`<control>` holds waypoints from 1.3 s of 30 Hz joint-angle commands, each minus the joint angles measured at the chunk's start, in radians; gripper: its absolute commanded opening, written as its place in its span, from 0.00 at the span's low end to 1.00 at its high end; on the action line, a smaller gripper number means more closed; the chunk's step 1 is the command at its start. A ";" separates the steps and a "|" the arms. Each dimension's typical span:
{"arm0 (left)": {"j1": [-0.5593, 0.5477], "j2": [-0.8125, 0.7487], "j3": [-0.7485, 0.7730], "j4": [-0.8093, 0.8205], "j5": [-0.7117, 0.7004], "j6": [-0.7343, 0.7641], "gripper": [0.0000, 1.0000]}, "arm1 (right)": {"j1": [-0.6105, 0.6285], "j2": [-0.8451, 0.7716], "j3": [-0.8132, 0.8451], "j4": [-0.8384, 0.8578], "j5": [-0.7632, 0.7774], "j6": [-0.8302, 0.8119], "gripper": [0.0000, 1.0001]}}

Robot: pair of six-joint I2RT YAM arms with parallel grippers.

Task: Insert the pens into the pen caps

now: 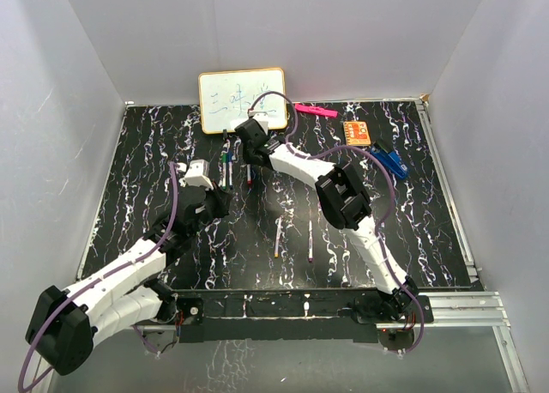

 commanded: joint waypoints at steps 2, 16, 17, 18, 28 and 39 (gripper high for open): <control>0.000 0.001 -0.008 0.026 0.006 -0.010 0.01 | 0.003 0.020 0.012 0.060 -0.015 -0.011 0.00; 0.001 0.019 -0.008 0.036 0.007 -0.019 0.00 | 0.003 0.070 0.008 0.072 -0.049 -0.048 0.20; 0.000 0.019 -0.008 0.036 0.006 -0.019 0.00 | 0.003 0.068 0.003 0.074 -0.049 -0.048 0.23; 0.000 0.019 -0.008 0.036 0.006 -0.020 0.00 | 0.002 0.065 -0.001 0.074 -0.051 -0.050 0.25; 0.000 0.029 0.002 0.042 0.027 -0.019 0.00 | 0.003 -0.037 -0.078 0.090 0.017 -0.081 0.33; -0.001 0.077 0.056 0.001 0.092 0.044 0.00 | 0.003 -0.418 -0.443 0.262 0.207 -0.168 0.56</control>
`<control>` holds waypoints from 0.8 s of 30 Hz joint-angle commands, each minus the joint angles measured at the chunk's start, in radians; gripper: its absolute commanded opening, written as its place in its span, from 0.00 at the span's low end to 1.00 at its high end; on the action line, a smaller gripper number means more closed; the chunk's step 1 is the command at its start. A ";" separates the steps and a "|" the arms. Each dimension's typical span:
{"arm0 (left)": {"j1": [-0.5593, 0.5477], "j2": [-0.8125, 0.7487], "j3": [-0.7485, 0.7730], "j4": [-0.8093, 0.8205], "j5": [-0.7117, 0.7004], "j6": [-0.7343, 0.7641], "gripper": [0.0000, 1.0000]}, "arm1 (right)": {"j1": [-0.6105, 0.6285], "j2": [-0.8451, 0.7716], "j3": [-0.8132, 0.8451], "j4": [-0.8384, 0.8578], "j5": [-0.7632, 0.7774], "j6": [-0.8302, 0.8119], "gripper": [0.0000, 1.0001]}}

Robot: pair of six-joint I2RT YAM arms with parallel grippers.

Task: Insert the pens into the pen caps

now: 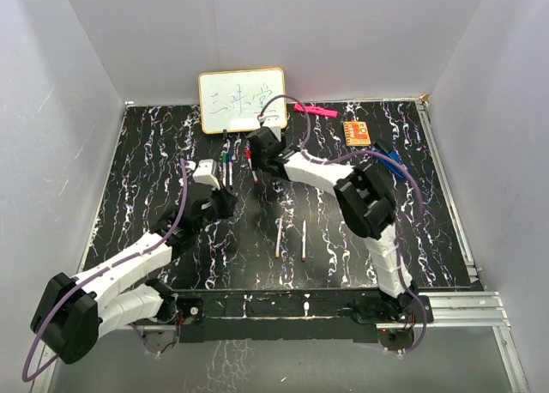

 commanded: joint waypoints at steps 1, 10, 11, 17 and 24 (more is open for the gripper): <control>-0.001 -0.014 0.038 -0.014 0.043 0.032 0.00 | 0.001 -0.237 -0.131 0.165 0.119 -0.057 0.58; -0.007 0.038 0.032 -0.026 0.173 0.044 0.00 | -0.027 -0.630 -0.507 0.402 0.130 -0.093 0.98; -0.009 0.049 0.030 -0.023 0.188 0.045 0.00 | -0.037 -0.667 -0.539 0.428 0.114 -0.100 0.98; -0.093 0.143 0.057 -0.031 0.206 0.083 0.00 | -0.055 -0.842 -0.714 0.567 0.155 -0.134 0.98; -0.193 0.275 0.117 -0.036 0.199 0.084 0.19 | -0.142 -0.902 -0.766 0.446 0.084 -0.013 0.98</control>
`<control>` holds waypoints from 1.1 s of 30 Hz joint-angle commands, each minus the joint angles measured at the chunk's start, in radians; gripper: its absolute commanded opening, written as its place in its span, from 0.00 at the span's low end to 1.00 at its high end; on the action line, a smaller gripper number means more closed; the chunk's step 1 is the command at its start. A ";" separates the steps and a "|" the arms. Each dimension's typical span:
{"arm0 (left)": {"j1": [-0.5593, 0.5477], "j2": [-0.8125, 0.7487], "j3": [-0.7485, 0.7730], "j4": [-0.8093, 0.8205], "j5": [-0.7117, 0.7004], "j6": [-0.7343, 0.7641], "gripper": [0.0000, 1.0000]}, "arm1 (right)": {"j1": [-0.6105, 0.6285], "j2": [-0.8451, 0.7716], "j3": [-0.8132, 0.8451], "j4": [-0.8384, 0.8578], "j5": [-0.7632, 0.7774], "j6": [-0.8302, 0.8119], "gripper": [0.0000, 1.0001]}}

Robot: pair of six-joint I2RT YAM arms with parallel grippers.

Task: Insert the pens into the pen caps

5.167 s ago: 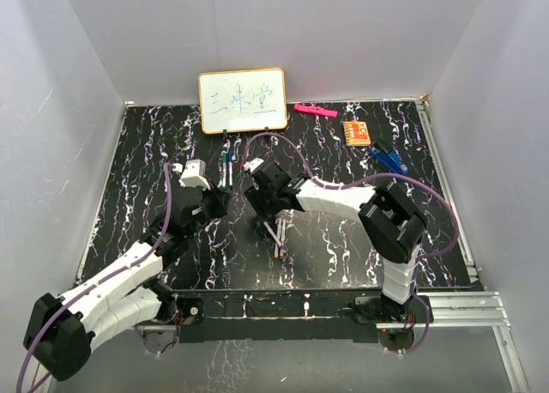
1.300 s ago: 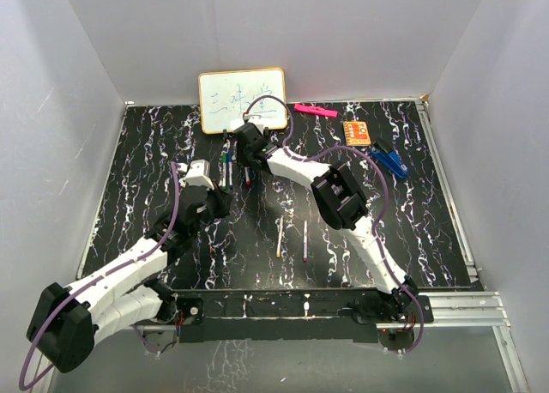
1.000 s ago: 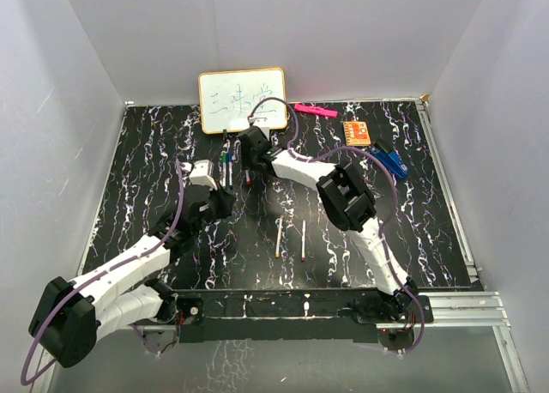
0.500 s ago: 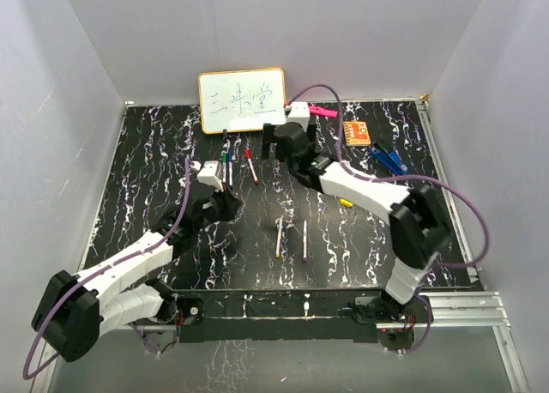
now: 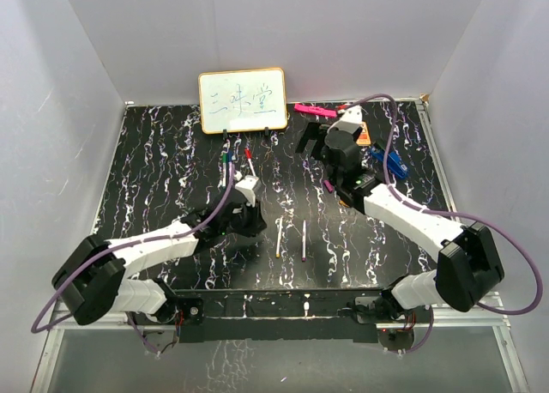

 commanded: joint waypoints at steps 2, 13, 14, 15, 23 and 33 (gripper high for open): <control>-0.042 0.062 0.057 0.009 0.023 0.003 0.26 | -0.036 -0.049 -0.066 0.003 -0.014 0.045 0.98; -0.150 0.214 0.179 -0.067 -0.054 0.017 0.47 | -0.040 -0.101 -0.156 0.005 0.073 0.067 0.98; -0.162 0.232 0.197 -0.089 -0.079 0.014 0.47 | -0.039 -0.110 -0.163 0.005 0.089 0.073 0.98; -0.174 0.252 0.212 -0.106 -0.102 0.014 0.47 | -0.040 -0.120 -0.171 0.006 0.112 0.080 0.98; -0.229 0.368 0.331 -0.284 -0.254 -0.004 0.47 | -0.046 -0.201 -0.218 0.021 0.177 0.081 0.98; -0.244 0.477 0.450 -0.443 -0.317 -0.041 0.47 | -0.049 -0.200 -0.237 0.028 0.164 0.093 0.98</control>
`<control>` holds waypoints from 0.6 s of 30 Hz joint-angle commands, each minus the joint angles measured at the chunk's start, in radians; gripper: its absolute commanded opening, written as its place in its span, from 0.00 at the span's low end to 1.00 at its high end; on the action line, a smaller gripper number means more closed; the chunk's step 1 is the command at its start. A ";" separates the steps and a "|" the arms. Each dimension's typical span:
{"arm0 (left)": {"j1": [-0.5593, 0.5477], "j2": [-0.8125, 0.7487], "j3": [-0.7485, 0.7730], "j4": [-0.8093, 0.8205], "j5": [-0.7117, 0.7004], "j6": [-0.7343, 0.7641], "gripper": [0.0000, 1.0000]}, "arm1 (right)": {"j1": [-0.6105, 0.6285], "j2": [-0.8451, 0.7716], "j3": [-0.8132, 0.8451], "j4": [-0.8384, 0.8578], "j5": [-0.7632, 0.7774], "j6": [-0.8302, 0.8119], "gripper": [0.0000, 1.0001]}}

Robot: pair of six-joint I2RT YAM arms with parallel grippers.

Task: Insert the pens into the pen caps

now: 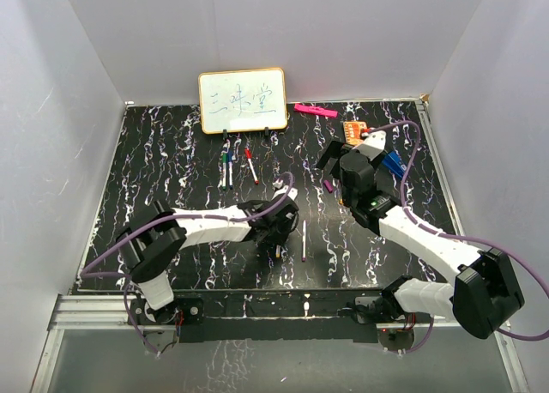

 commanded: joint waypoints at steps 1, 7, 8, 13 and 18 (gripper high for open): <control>-0.005 0.046 0.109 -0.158 -0.038 -0.029 0.47 | -0.003 -0.010 0.000 0.044 0.016 0.013 0.98; -0.004 0.146 0.262 -0.376 -0.019 -0.022 0.47 | -0.007 -0.013 0.008 0.027 0.022 0.023 0.98; -0.005 0.161 0.273 -0.387 -0.012 -0.020 0.47 | -0.007 -0.012 0.010 0.024 0.023 0.023 0.98; 0.004 0.227 0.289 -0.404 0.024 -0.011 0.45 | -0.026 0.003 0.021 0.002 -0.001 0.029 0.98; 0.008 0.244 0.278 -0.454 0.071 -0.010 0.39 | -0.050 0.026 0.062 -0.051 -0.041 0.026 0.98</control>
